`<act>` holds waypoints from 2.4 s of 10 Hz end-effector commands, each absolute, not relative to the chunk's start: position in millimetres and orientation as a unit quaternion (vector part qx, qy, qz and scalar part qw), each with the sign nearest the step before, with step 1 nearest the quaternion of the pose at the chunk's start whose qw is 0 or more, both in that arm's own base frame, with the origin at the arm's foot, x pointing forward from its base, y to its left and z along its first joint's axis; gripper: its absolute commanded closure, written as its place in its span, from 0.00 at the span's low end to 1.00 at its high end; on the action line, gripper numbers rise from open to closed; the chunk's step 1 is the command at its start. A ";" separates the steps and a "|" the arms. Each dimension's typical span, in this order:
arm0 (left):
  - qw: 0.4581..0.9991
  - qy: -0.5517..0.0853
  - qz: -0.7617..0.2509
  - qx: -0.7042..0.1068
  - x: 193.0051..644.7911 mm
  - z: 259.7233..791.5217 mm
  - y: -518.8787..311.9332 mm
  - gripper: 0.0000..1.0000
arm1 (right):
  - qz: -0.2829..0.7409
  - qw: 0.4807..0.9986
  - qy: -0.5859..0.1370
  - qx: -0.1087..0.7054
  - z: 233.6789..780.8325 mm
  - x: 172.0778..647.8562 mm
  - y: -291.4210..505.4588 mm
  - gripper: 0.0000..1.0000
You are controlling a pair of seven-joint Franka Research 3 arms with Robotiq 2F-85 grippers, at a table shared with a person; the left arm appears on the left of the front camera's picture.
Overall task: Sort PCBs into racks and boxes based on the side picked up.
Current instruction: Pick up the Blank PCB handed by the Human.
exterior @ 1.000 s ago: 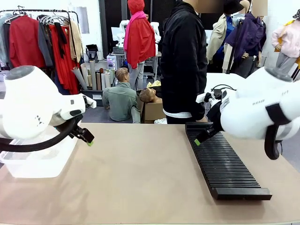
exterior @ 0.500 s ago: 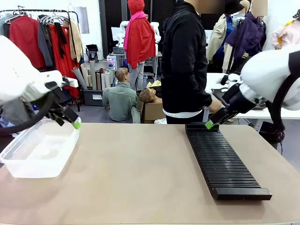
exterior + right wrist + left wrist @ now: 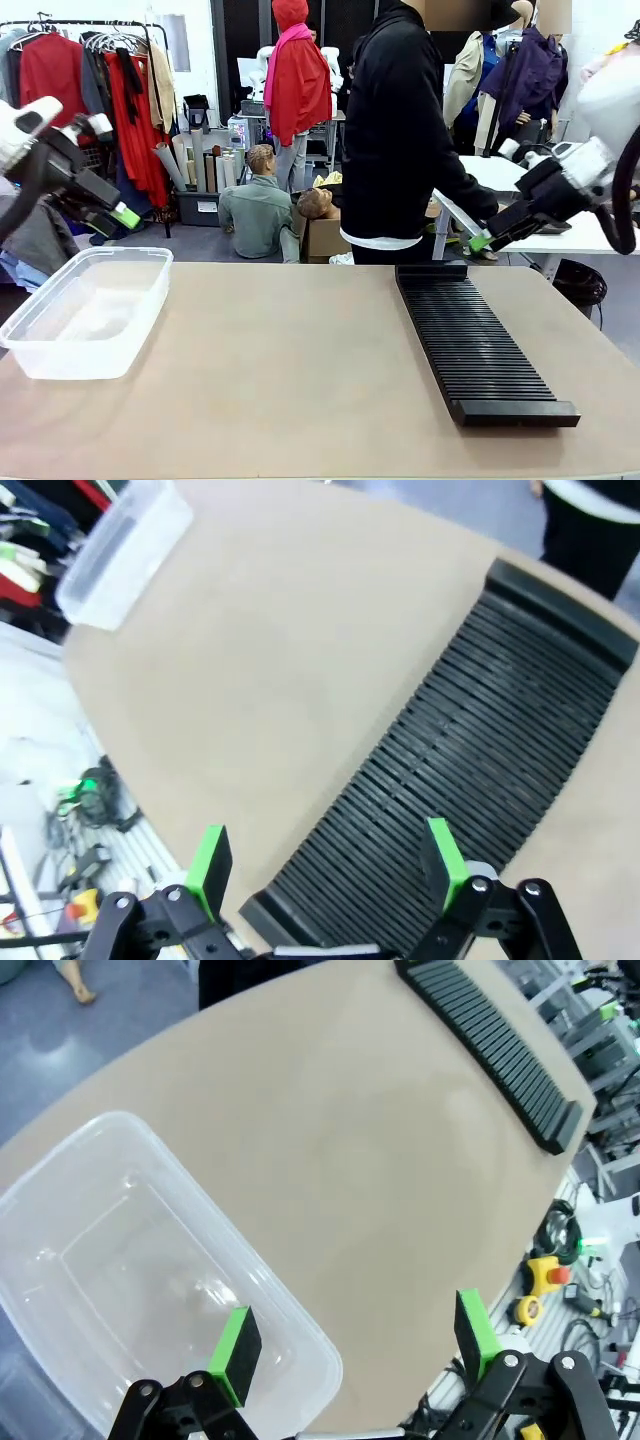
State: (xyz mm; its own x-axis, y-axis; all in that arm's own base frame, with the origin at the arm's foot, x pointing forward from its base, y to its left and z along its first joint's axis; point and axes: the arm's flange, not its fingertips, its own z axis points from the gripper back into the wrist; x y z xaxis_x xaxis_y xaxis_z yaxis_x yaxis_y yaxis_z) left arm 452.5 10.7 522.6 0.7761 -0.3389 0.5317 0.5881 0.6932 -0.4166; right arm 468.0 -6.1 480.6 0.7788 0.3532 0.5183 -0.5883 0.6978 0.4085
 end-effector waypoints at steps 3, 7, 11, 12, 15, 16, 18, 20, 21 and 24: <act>0.878 -0.191 -0.264 -0.351 456.9 517.9 55.1 0.00 | 0.209 0.874 -0.190 0.394 487.2 483.8 -74.7 0.00; 0.856 -0.211 -0.266 -0.390 440.0 517.3 85.2 0.00 | 0.171 0.853 -0.212 0.445 481.2 473.2 -115.7 0.00; 0.847 -0.222 -0.269 -0.401 439.6 517.9 91.1 0.00 | 0.172 0.844 -0.216 0.460 482.1 470.1 -121.6 0.00; 0.859 -0.212 -0.254 -0.392 436.0 516.7 91.9 0.00 | 0.153 0.858 -0.201 0.447 475.8 465.6 -122.5 0.00; 0.859 -0.212 -0.254 -0.392 436.0 516.7 91.9 0.00 | 0.153 0.858 -0.201 0.447 475.8 465.6 -122.5 0.00; 0.859 -0.212 -0.254 -0.392 436.0 516.7 91.9 0.00 | 0.153 0.858 -0.201 0.447 475.8 465.6 -122.5 0.00; 0.859 -0.212 -0.254 -0.392 436.0 516.7 91.9 0.00 | 0.153 0.858 -0.201 0.447 475.8 465.6 -122.5 0.00; 0.859 -0.212 -0.254 -0.392 436.0 516.7 91.9 0.00 | 0.153 0.858 -0.201 0.447 475.8 465.6 -122.5 0.00; 0.859 -0.212 -0.254 -0.392 436.0 516.7 91.9 0.00 | 0.153 0.858 -0.201 0.447 475.8 465.6 -122.5 0.00; 0.859 -0.212 -0.254 -0.392 436.0 516.7 91.9 0.00 | 0.153 0.858 -0.201 0.447 475.8 465.6 -122.5 0.00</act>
State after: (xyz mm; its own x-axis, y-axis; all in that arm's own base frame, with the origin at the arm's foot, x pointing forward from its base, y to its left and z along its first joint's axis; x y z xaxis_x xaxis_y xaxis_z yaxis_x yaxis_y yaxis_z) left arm 436.3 91.2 516.8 0.7803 -0.2737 0.5623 0.6030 0.5675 -0.5606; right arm 465.2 -123.2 475.2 0.8724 0.0823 0.4819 -0.4427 0.5510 0.7074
